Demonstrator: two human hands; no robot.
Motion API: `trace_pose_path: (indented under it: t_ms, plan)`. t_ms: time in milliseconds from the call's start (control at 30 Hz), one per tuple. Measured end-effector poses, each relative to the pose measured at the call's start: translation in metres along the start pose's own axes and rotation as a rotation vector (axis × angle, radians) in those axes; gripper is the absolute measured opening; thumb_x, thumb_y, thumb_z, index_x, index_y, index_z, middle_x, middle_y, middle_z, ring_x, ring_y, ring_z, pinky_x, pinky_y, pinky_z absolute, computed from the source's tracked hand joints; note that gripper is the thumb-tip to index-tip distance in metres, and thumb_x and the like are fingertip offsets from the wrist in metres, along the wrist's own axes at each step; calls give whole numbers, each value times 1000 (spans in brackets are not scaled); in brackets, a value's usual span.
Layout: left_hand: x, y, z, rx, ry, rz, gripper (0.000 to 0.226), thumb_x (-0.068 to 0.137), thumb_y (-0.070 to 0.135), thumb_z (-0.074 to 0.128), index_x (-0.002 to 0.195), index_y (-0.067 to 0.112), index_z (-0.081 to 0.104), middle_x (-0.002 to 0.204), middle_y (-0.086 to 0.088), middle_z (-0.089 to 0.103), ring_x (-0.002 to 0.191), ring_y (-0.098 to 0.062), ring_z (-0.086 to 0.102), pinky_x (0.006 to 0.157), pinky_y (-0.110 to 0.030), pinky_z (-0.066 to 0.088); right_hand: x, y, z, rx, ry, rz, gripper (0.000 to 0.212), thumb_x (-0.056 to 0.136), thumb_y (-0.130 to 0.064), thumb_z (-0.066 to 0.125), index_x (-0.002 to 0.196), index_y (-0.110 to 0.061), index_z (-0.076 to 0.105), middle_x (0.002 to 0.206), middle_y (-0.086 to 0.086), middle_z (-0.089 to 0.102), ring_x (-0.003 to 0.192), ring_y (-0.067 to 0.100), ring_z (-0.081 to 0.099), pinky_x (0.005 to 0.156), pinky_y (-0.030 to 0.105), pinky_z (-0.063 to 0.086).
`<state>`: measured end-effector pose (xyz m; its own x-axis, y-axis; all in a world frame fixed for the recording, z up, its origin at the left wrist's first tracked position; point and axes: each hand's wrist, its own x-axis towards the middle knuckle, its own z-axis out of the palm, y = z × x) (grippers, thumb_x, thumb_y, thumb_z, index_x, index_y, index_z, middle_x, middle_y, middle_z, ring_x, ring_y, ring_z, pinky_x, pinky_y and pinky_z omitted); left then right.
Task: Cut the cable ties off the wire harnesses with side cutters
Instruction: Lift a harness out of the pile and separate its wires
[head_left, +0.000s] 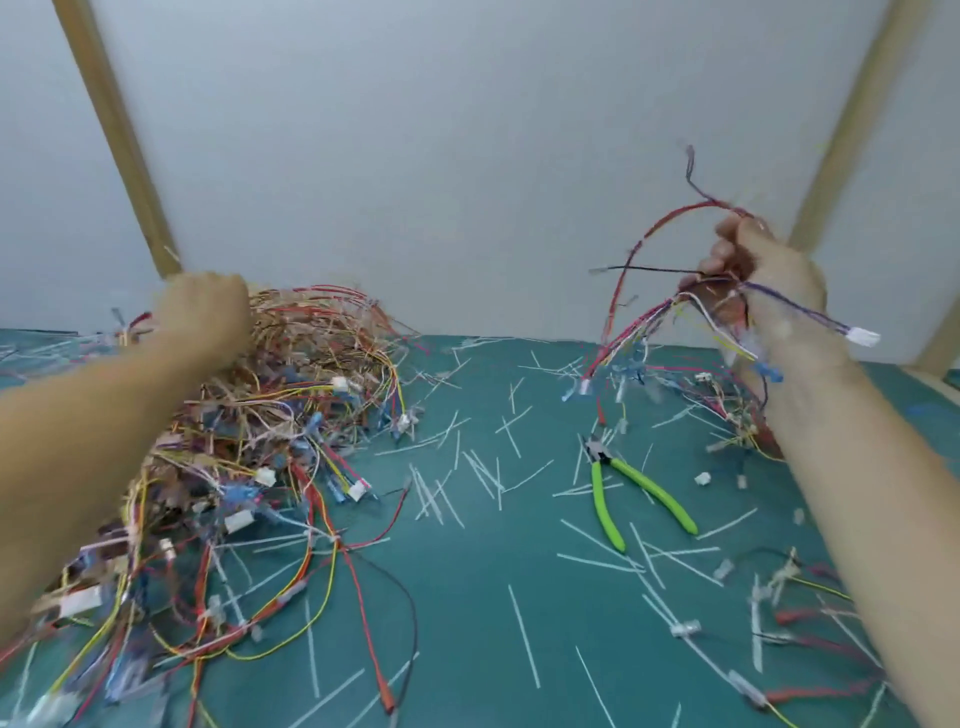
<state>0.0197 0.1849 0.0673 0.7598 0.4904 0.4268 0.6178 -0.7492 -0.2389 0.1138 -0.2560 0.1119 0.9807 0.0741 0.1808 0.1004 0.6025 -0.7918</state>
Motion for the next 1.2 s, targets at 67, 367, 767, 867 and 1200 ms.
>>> trace_pose_path:
  t_ms: [67,367,767,867,1200]
  plan:
    - [3,2,-2,163,-48,-26,21,90,9,57,105,3,70,108,-21,69,105,-38,66,88,-43,51,-3,1,-6,-71,-94,20,27,111,-19,37,90,-13,53,51,-7,50,42,5,48,45,22,53]
    - [-34,106,-50,182,160,312,53,89,32,57,140,21,49,167,-10,10,153,-41,-1,119,-68,1,-23,8,0,-76,-398,39,22,109,-29,41,103,-18,59,71,-7,51,51,4,43,51,22,51]
    - [-155,172,-47,-2090,-1421,65,73,95,67,32,126,6,58,118,-16,72,106,-31,72,92,-45,54,-3,48,-41,146,9,169,28,111,-20,38,92,-11,56,48,-7,48,40,2,51,45,22,53]
    - [-162,167,-37,-1988,-1429,106,74,93,68,33,124,8,63,103,-13,74,83,-28,74,71,-36,59,-6,76,-64,54,43,271,28,111,-19,38,93,-10,57,47,-5,49,38,4,51,42,22,53]
    - [-180,179,5,-1889,-509,-141,29,104,17,46,131,11,54,110,-9,72,100,-22,71,91,-43,53,-44,121,-79,-218,218,280,27,106,-10,46,86,-6,63,59,4,59,44,11,59,38,27,52]
